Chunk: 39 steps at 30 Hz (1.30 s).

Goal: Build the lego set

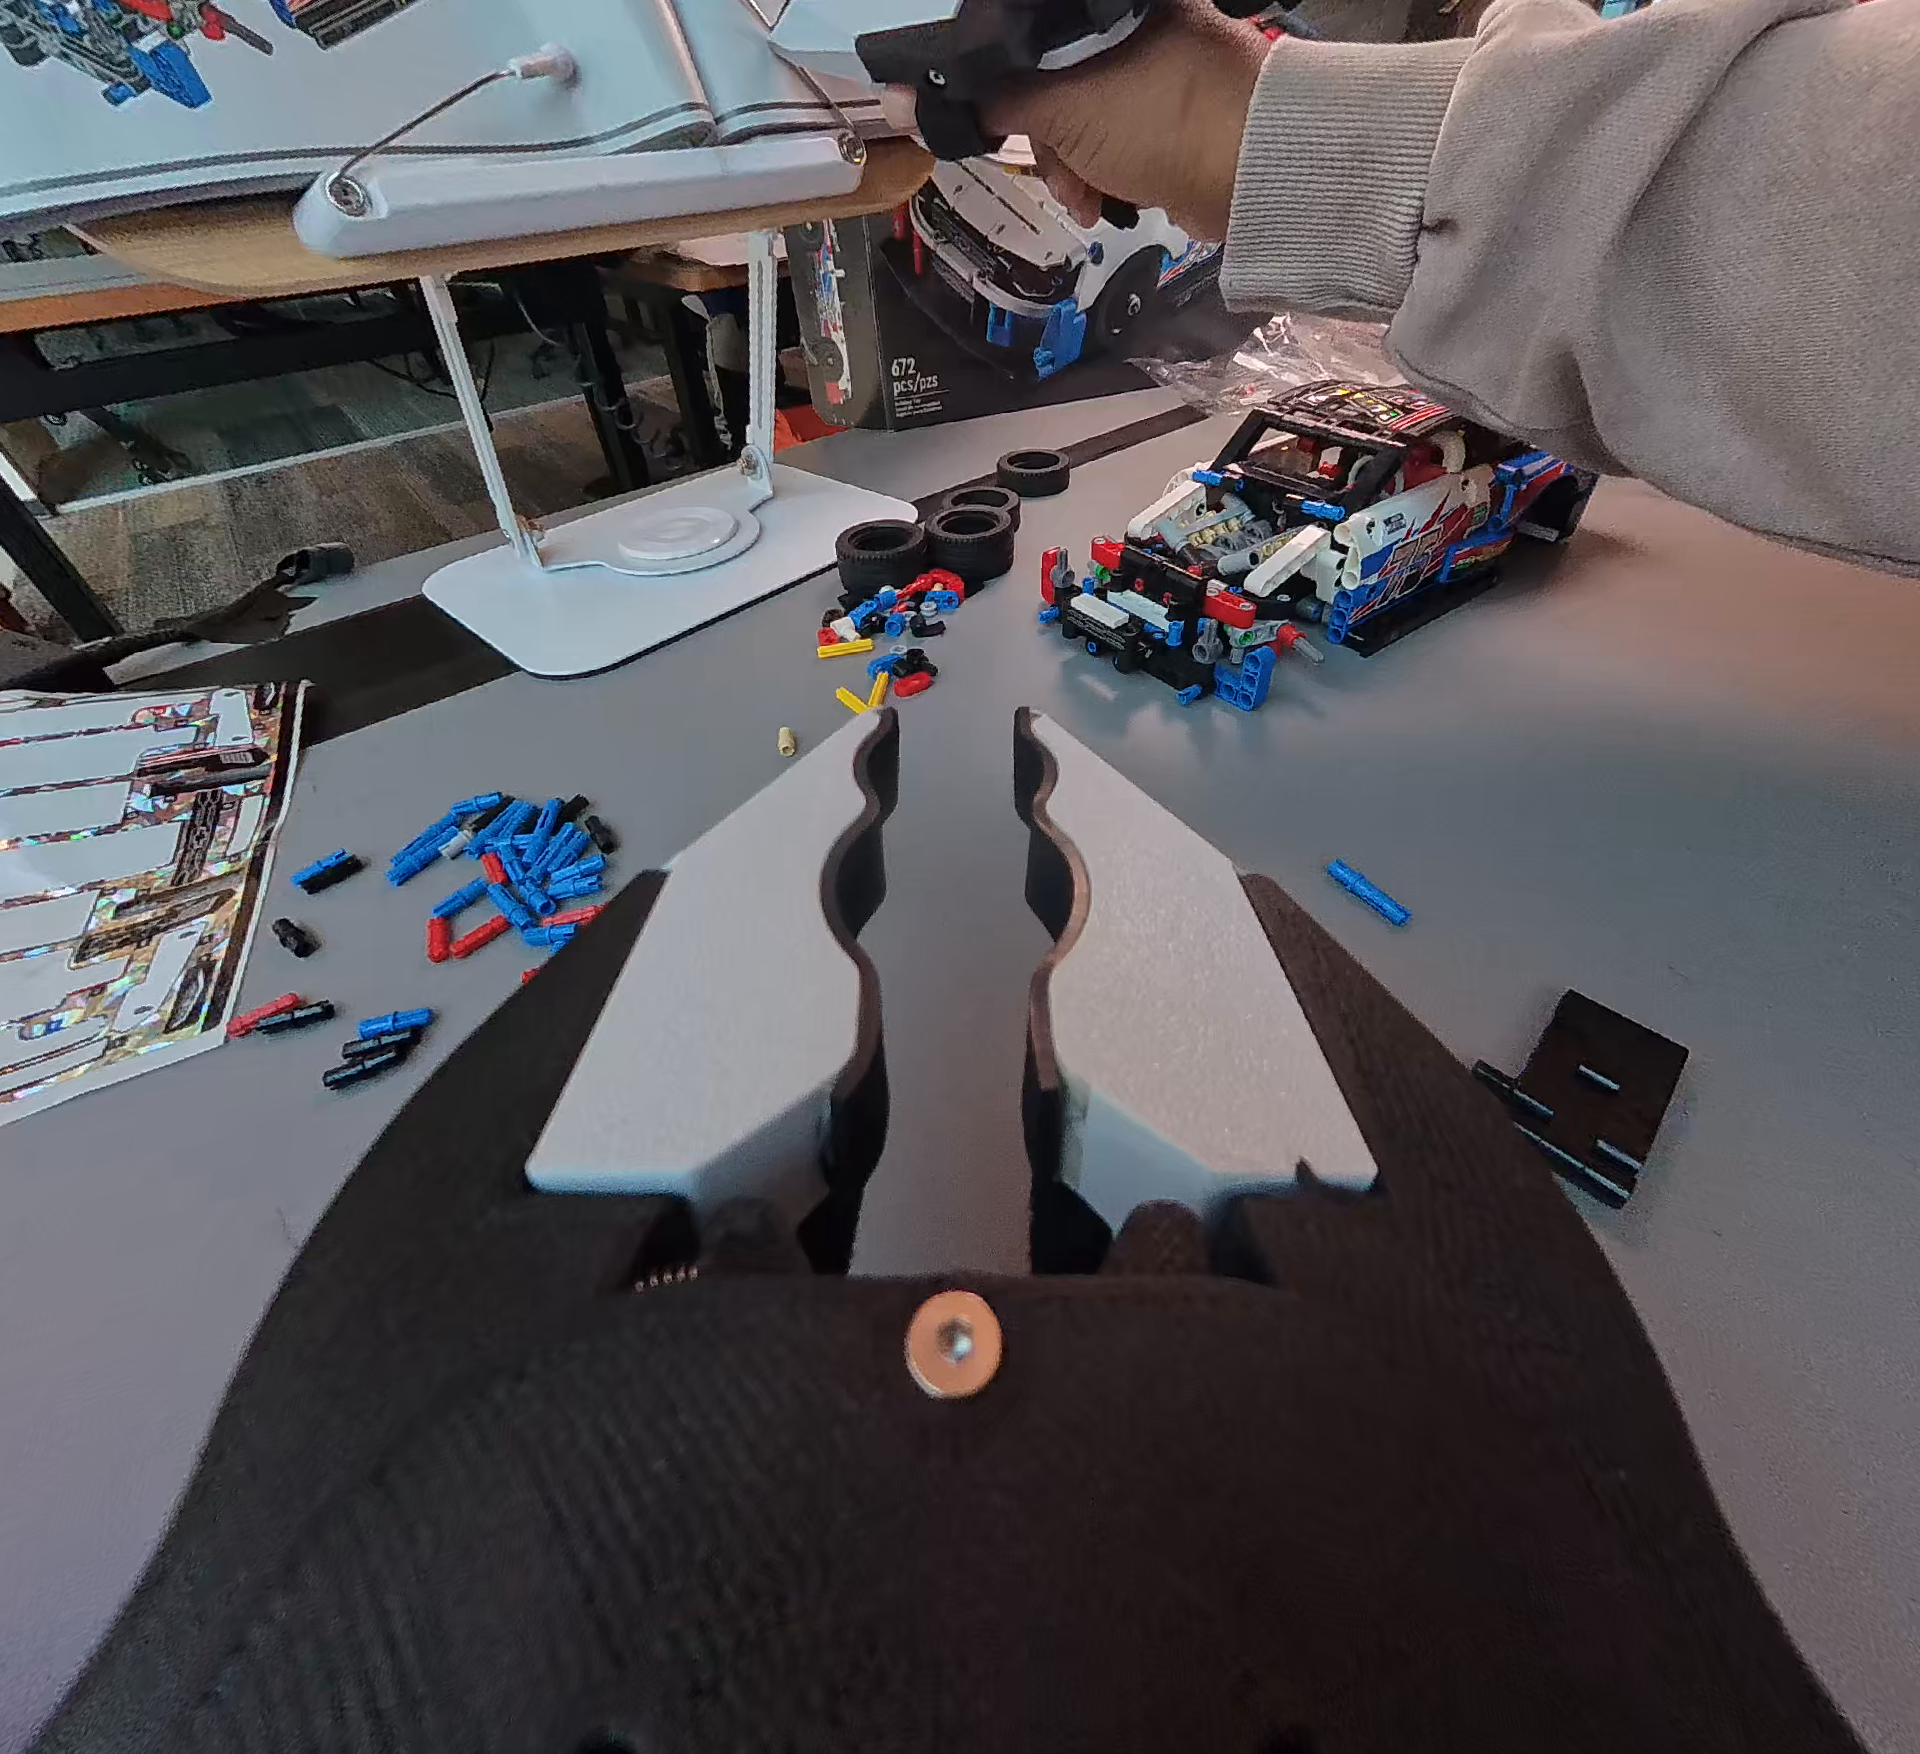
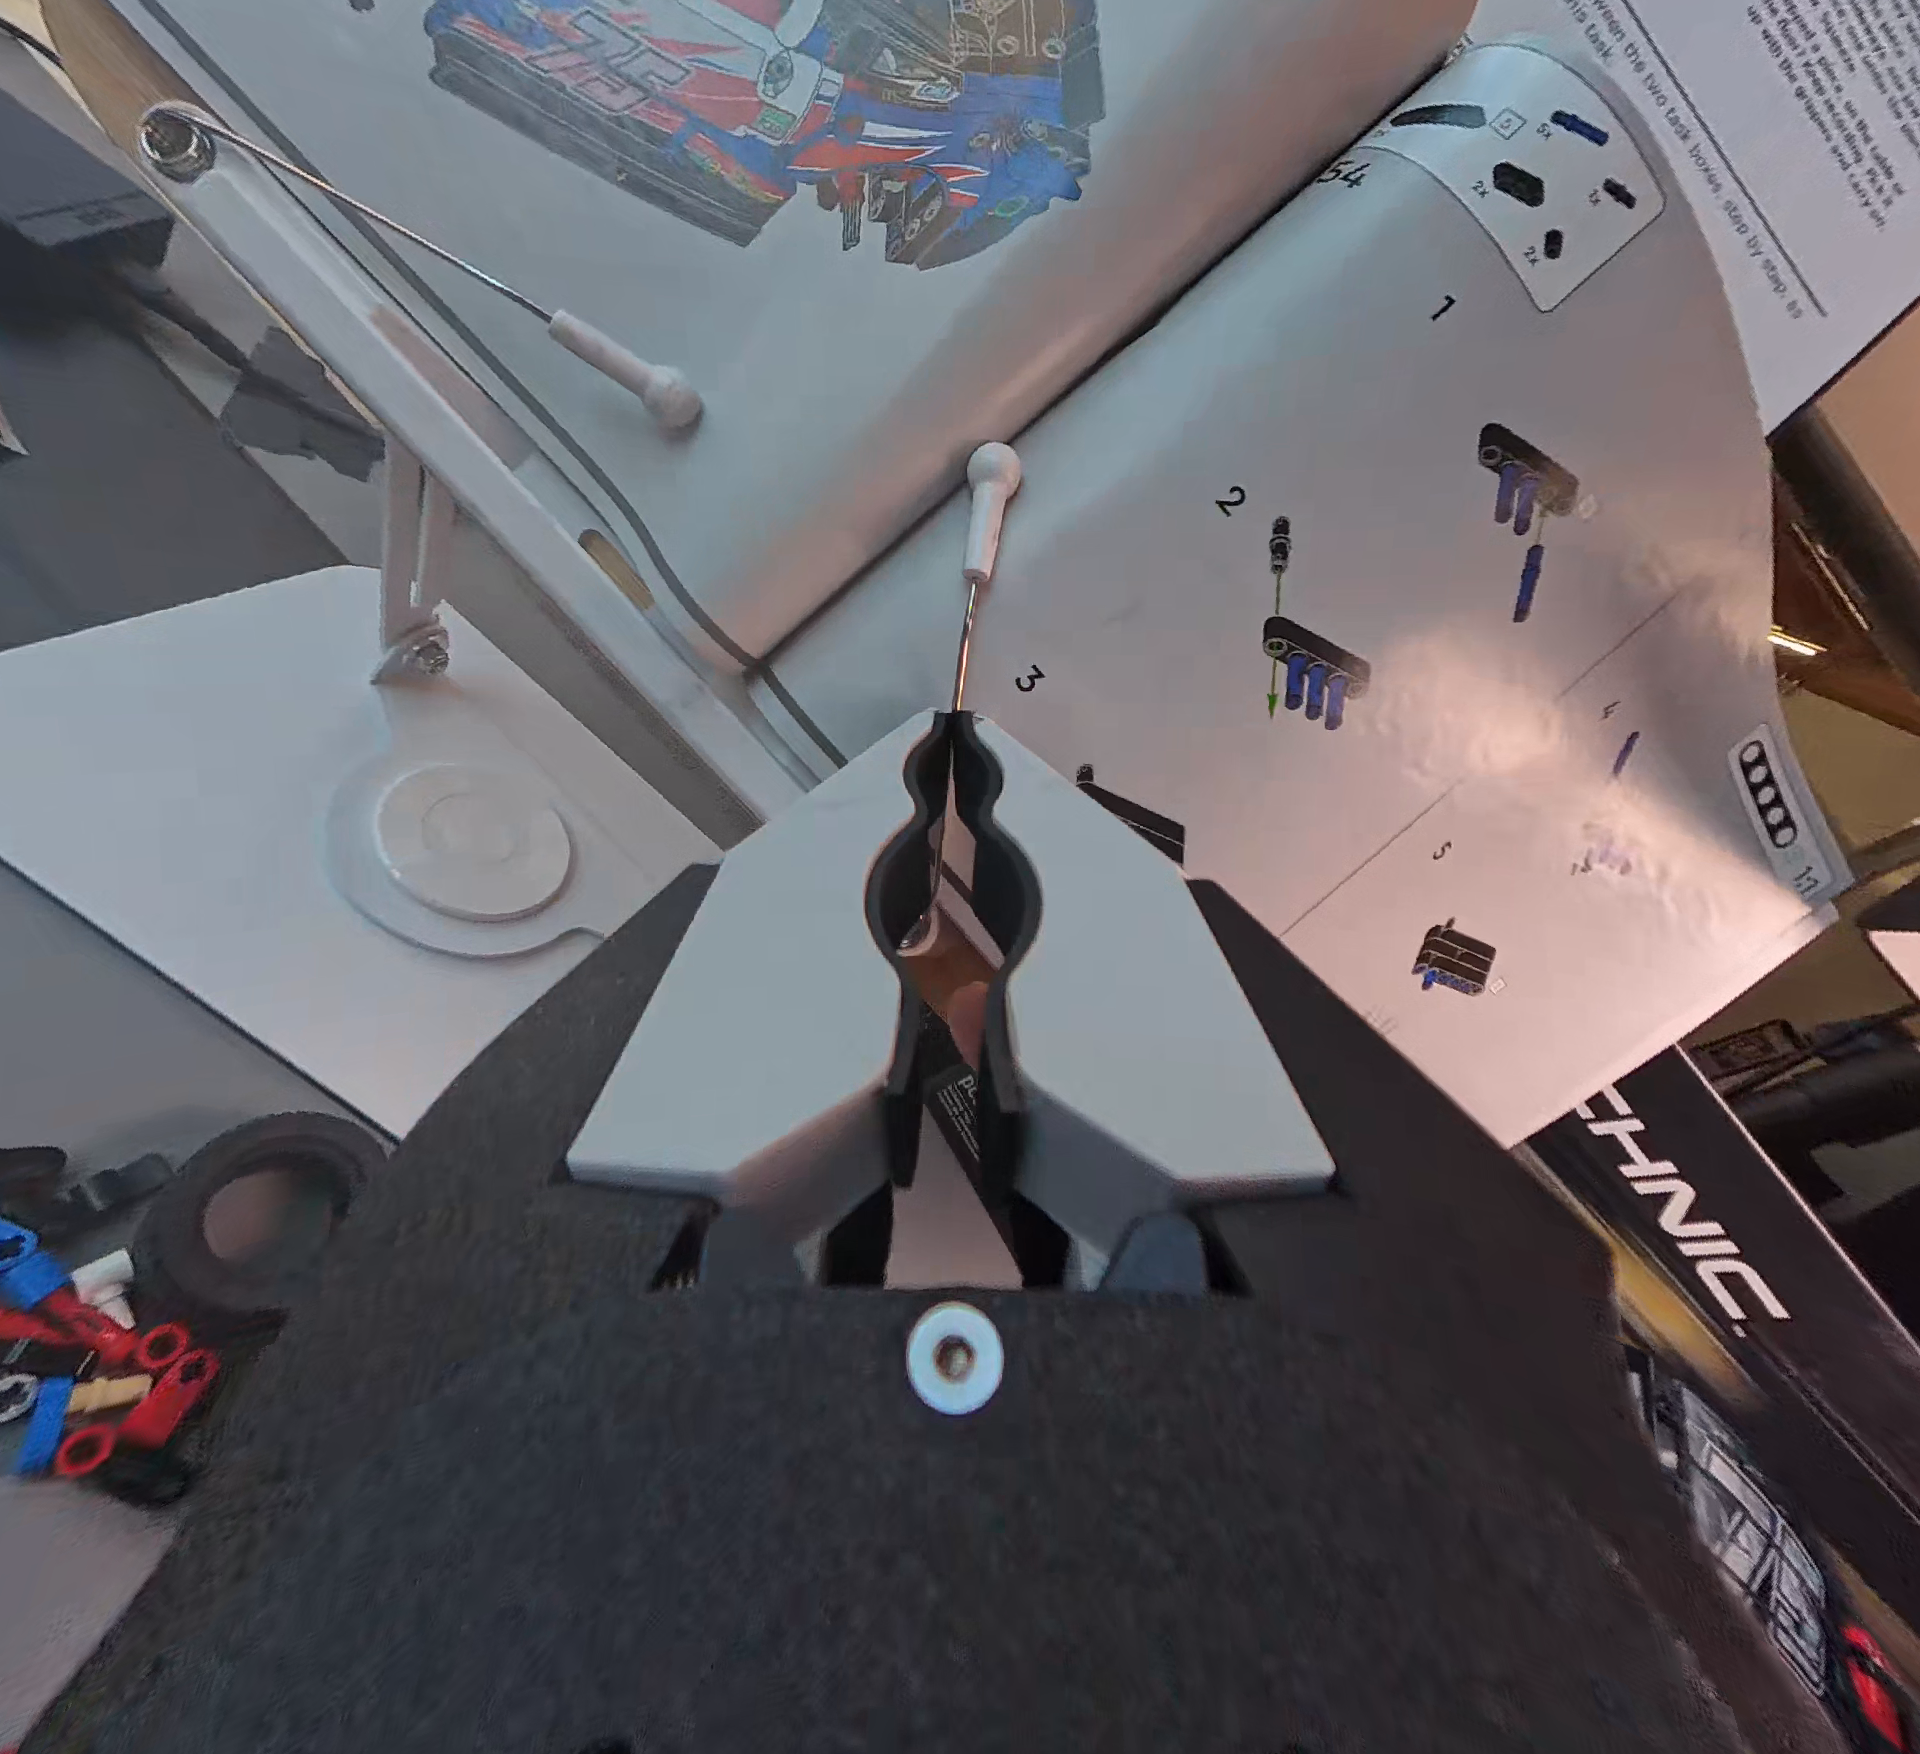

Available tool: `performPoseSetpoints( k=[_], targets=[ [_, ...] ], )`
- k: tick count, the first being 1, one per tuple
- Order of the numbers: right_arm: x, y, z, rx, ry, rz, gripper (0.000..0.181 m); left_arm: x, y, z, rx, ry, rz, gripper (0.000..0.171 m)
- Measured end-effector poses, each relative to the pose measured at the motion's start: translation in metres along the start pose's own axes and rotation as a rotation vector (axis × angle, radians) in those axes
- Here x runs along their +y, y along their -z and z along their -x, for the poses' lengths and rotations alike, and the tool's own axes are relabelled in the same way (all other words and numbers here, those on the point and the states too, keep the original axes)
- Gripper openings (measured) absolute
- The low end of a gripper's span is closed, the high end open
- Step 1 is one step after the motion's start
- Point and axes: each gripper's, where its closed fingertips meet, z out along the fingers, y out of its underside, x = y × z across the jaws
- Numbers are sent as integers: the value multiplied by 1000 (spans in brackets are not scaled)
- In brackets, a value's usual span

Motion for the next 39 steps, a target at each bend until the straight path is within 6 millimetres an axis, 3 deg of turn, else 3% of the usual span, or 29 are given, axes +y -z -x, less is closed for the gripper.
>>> performPoseSetpoints(
  k=[5,9,12,14,19,21,27,36,39],
  targets=[
    [-2,9,-5,-94,-290,-31,5,-2,1,1,0,3,-7,23],
    [-4,48,-16,-102,-521,-134,30,-3,3,2,-5,1,-7,26],
    [20,76,-37,-30,-634,-147,31,0,1,0,13,27,5,26],
    [42,81,-54,9,-687,-135,26,2,-2,-2,29,41,12,26],
    [84,56,-78,26,-731,-111,11,4,-5,-5,42,39,23,26],
    [87,43,-77,-4,-724,-126,0,4,-3,-3,33,30,23,26],
    [89,15,-76,-20,-789,-133,0,3,1,5,4,39,19,26],
    [144,12,-110,138,-836,-27,1,5,-1,2,19,42,28,26],
    [149,15,-112,130,-813,-16,0,5,-1,3,19,44,27,26]
  ],
)
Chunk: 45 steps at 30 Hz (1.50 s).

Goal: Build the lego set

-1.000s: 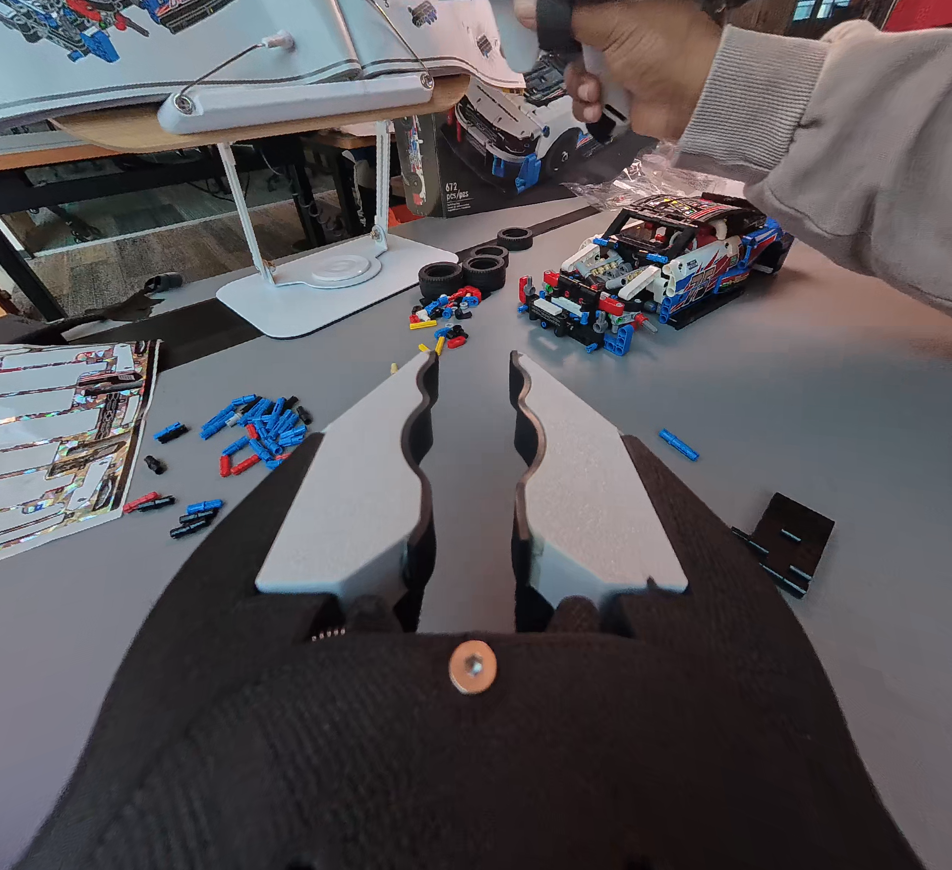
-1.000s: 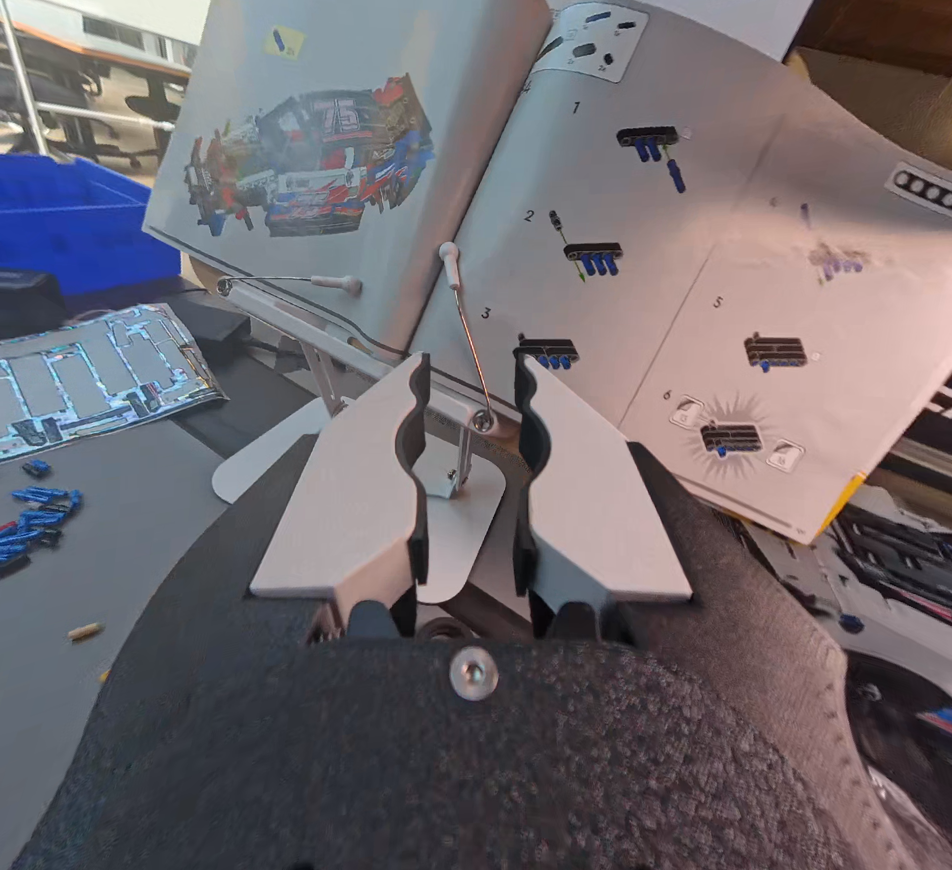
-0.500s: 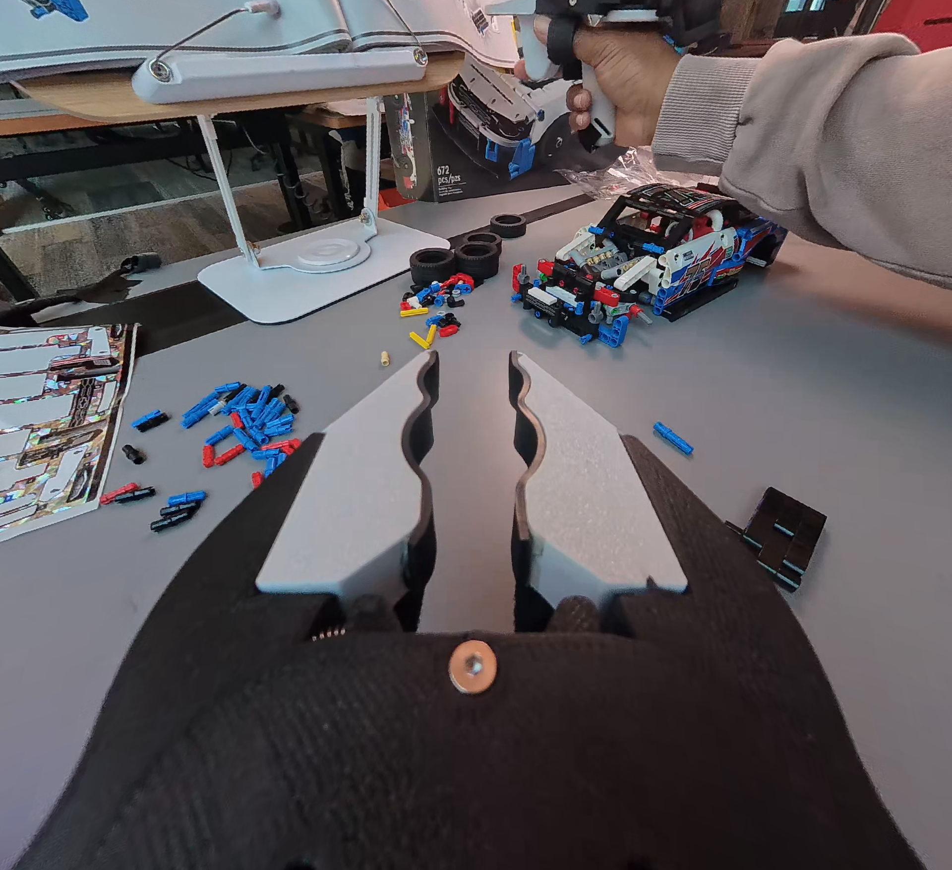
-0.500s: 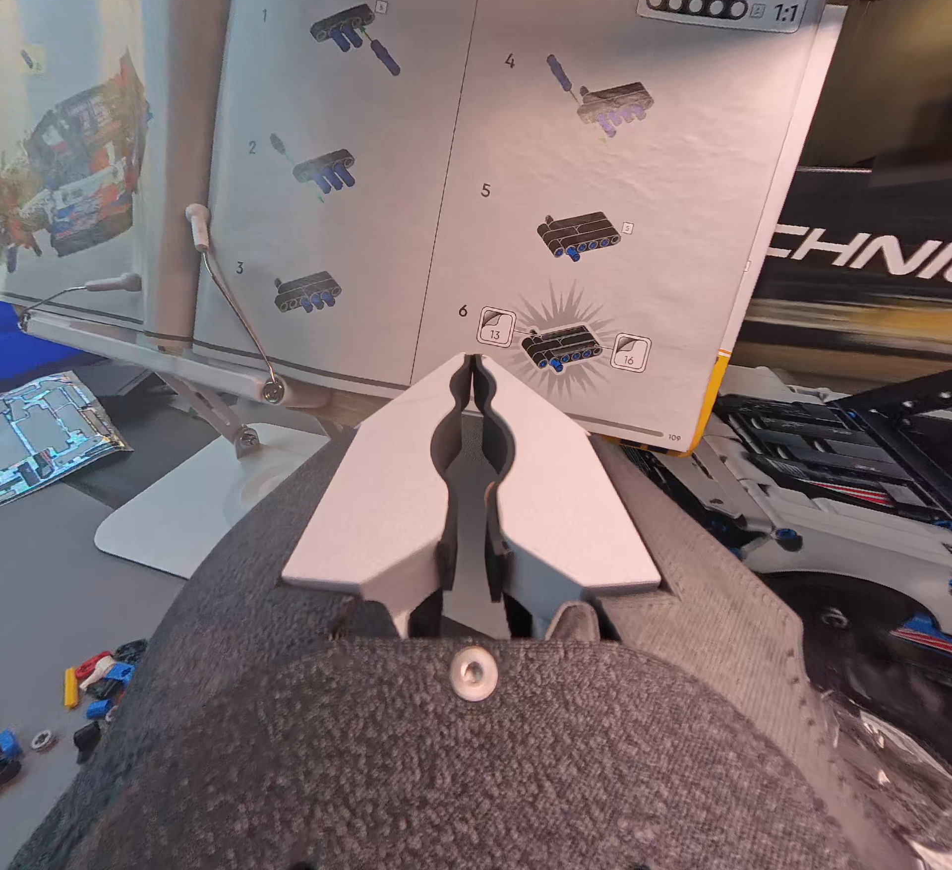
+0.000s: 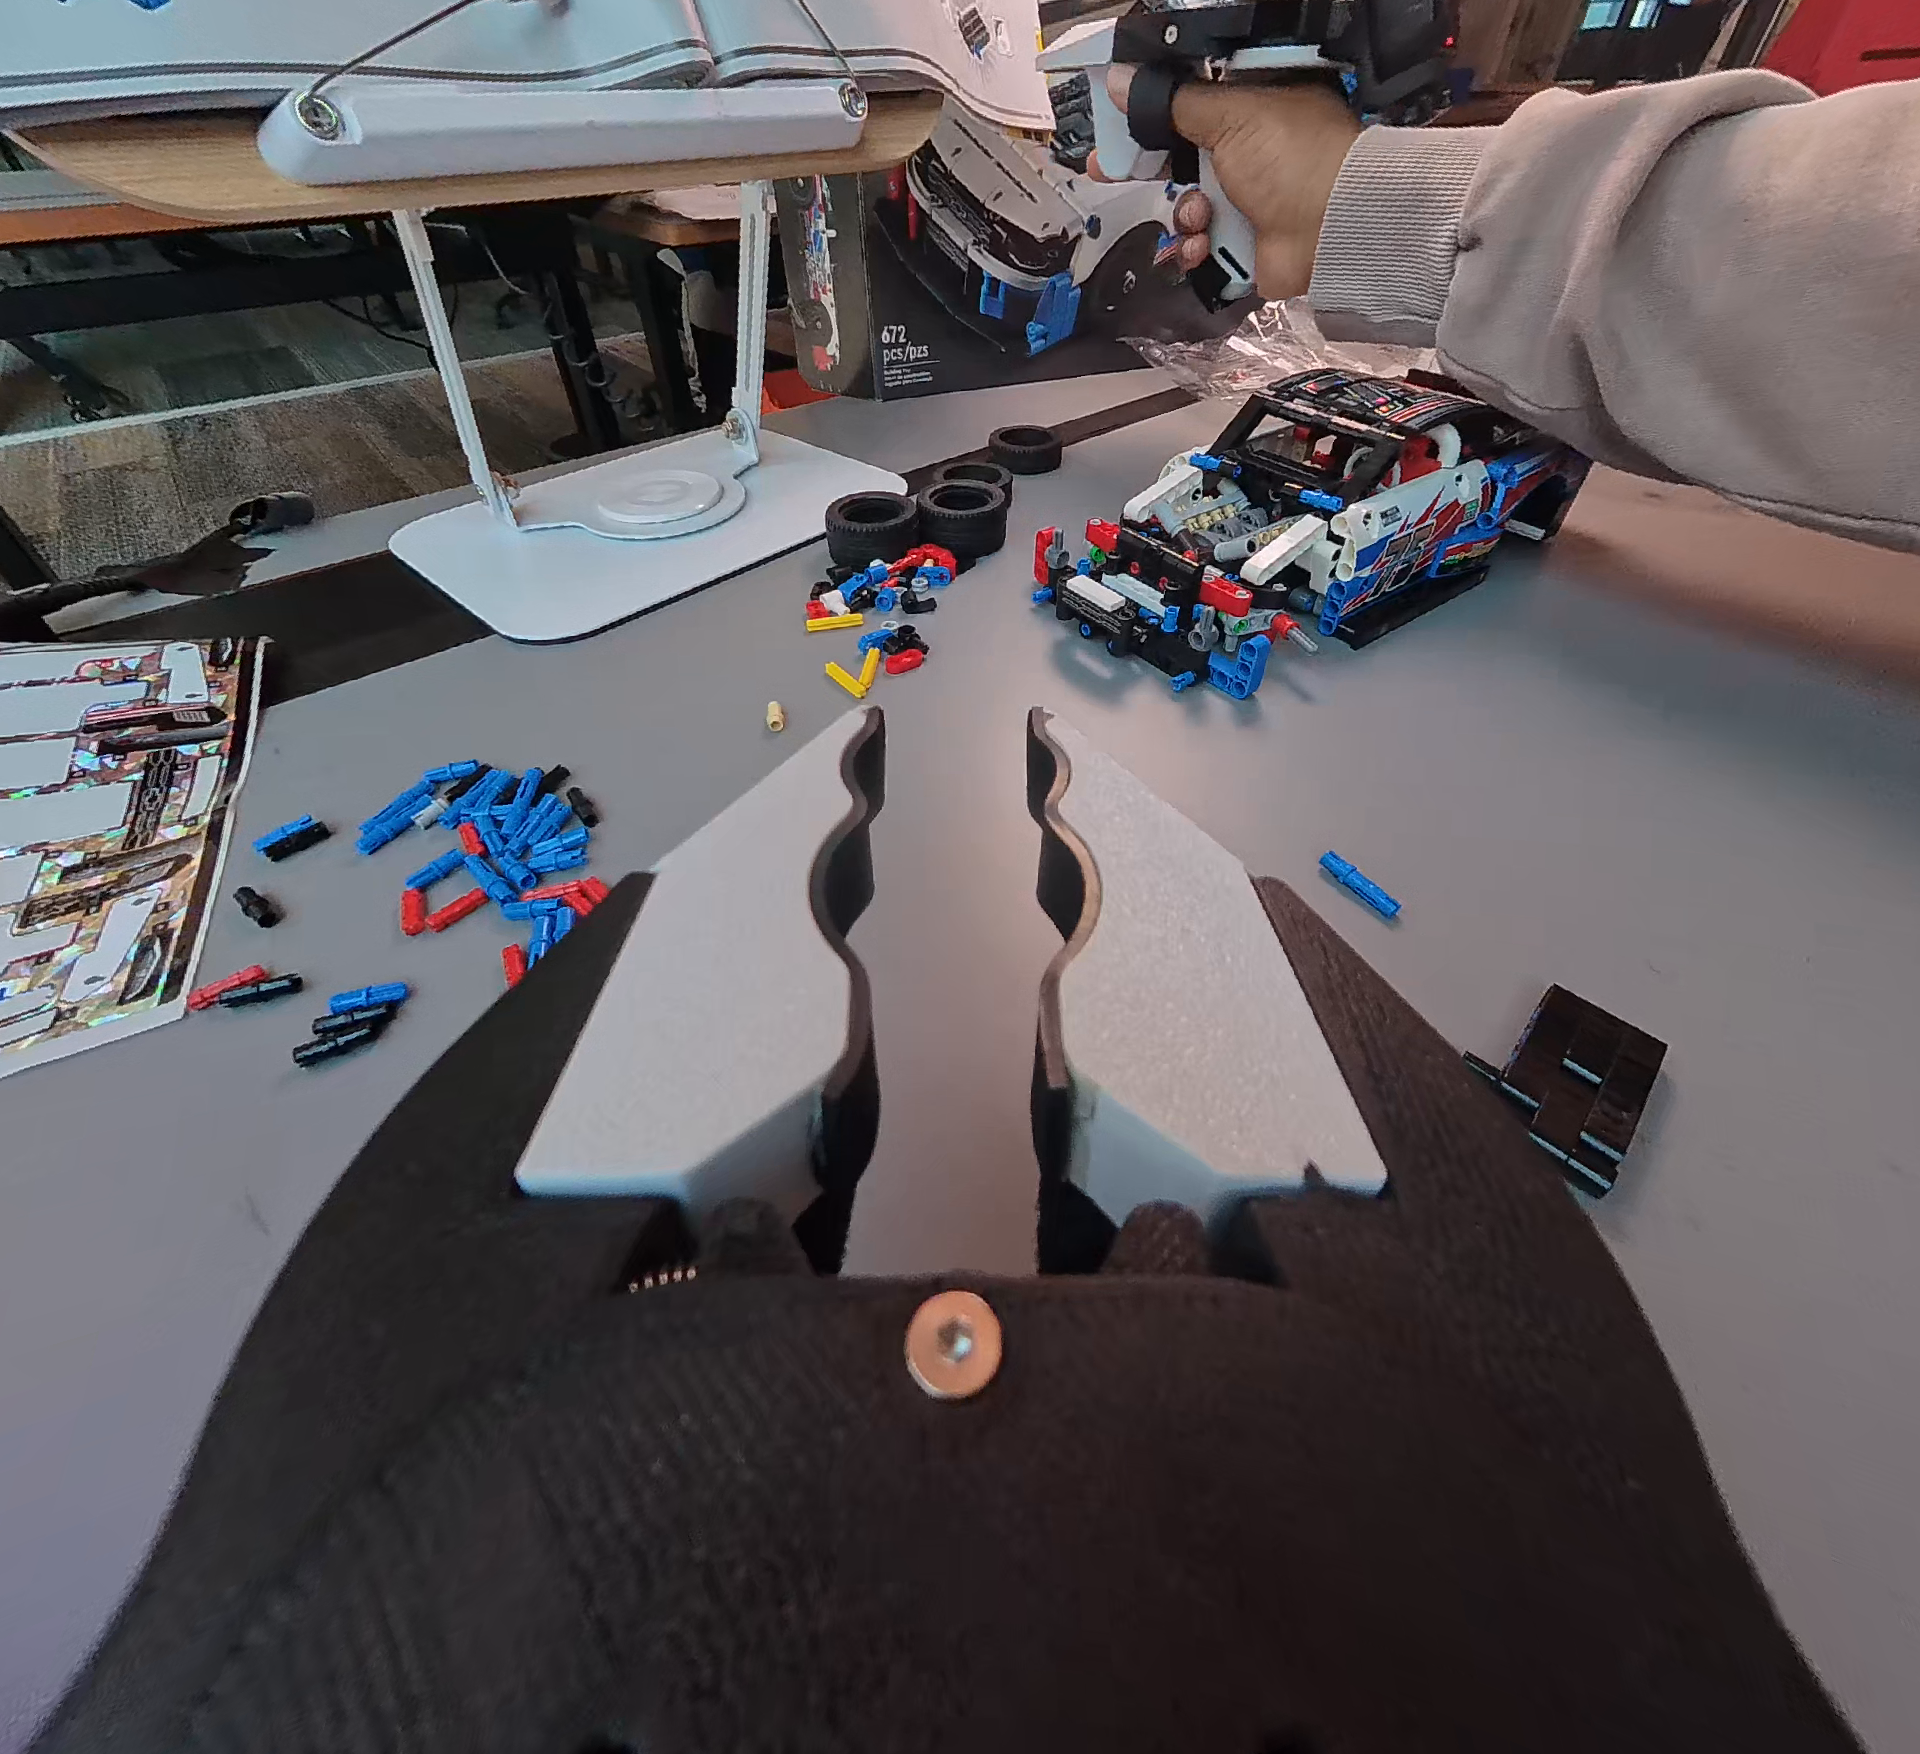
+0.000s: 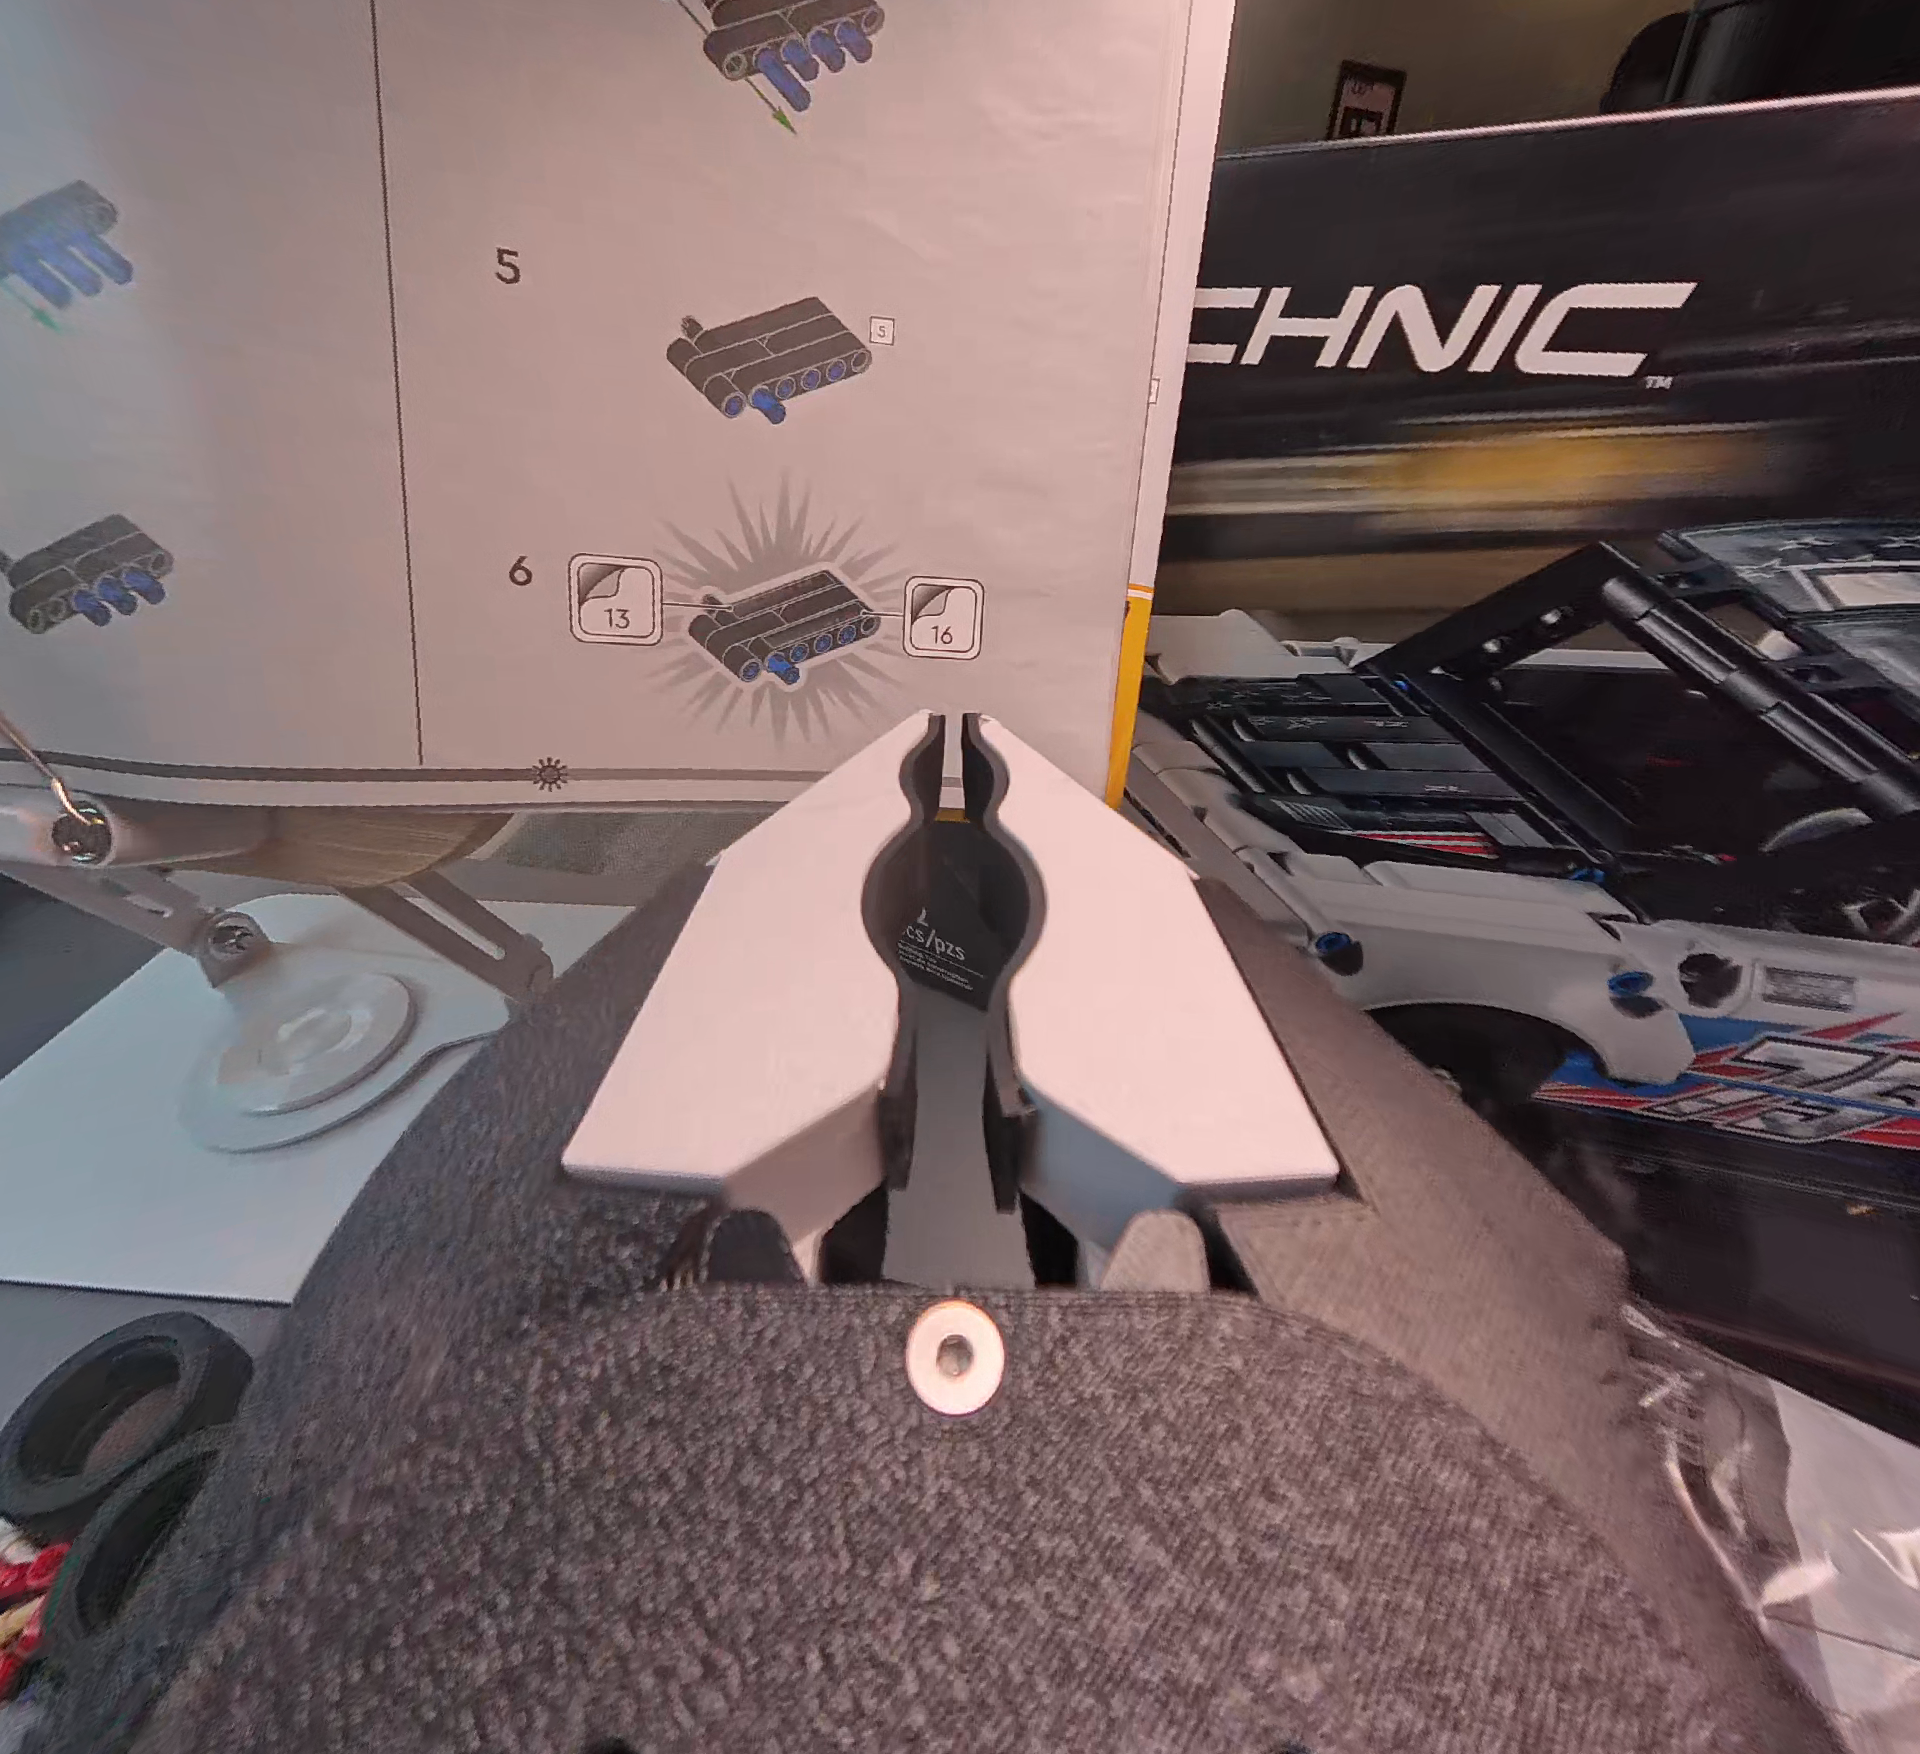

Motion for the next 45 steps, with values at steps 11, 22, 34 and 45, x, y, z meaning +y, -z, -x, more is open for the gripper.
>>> performPoseSetpoints(
  k=[11,22,34,45],
  targets=[
    [-24,104,77,-283,-15,-43,7,-4,2,-4,7,0,-9,26],
    [39,304,173,-621,-103,131,6,-66,34,66,-206,-182,51,19],
    [82,323,177,-609,-1,113,3,-35,-5,280,-264,11,705,56],
    [92,318,161,-587,3,125,2,38,-73,372,-305,142,970,83]
  ],
)
